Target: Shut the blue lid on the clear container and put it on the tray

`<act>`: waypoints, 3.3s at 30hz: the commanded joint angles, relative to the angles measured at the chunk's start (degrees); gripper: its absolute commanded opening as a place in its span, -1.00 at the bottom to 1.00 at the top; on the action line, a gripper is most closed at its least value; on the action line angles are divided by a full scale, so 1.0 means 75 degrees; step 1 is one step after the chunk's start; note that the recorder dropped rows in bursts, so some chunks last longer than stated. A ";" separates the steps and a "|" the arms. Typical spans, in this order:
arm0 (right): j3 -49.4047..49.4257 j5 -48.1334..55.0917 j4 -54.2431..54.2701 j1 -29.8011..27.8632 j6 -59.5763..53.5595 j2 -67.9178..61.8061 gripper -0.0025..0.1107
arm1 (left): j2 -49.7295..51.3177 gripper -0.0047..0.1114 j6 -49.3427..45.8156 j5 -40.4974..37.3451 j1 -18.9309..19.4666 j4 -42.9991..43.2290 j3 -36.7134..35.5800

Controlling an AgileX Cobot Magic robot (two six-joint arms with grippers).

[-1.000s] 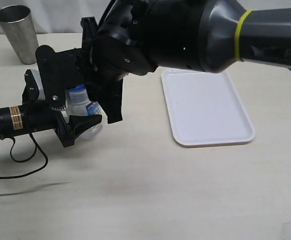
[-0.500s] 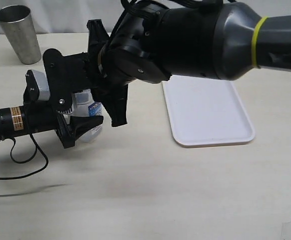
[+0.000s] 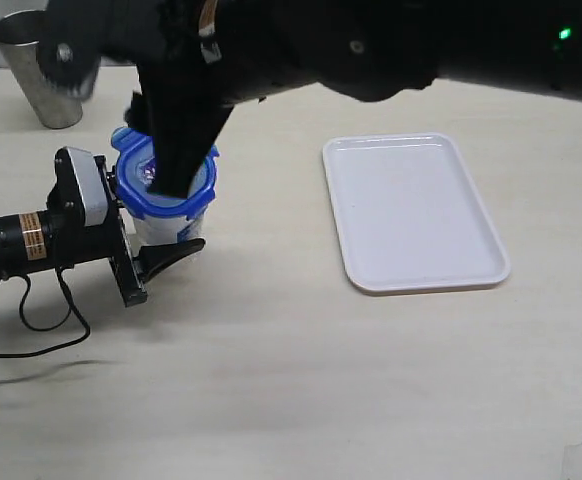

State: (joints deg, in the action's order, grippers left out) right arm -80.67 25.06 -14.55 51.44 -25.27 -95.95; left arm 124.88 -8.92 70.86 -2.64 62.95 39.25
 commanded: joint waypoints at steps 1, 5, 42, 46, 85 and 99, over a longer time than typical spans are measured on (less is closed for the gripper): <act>-0.0346 -0.0001 0.0044 -0.0362 0.2626 0.0278 -0.10 | -0.0034 -0.92 -0.0398 -0.0119 -0.0011 -0.0277 -0.0023; -0.0950 0.1291 0.0114 -0.0749 0.3213 0.0127 -0.10 | -0.0034 -0.92 -0.0398 -0.0119 -0.0011 -0.0277 -0.0023; -0.2387 0.3987 0.6516 -0.2413 -0.2371 -0.2570 -0.08 | -0.0034 -0.92 -0.0397 -0.0119 -0.0011 -0.0052 -0.0023; -0.2387 0.4335 0.6640 -0.2413 -0.2412 -0.2674 -0.19 | -0.0034 -0.92 -0.0397 -0.0119 -0.0011 -0.0052 -0.0023; -0.2387 0.4226 0.6680 -0.2593 -0.4062 -0.2440 -0.19 | -0.0034 -0.92 -0.0738 -0.0119 -0.0011 -0.0219 -0.0023; -0.2387 0.5642 0.6631 -0.2147 -0.7252 -0.1526 -0.18 | -0.0431 -0.92 -0.2628 -0.0119 -0.0011 -0.0289 -0.0023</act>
State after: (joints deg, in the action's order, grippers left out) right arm -98.72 64.67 35.59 33.46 -73.27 -107.89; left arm 123.28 -27.06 68.19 -2.60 61.25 39.15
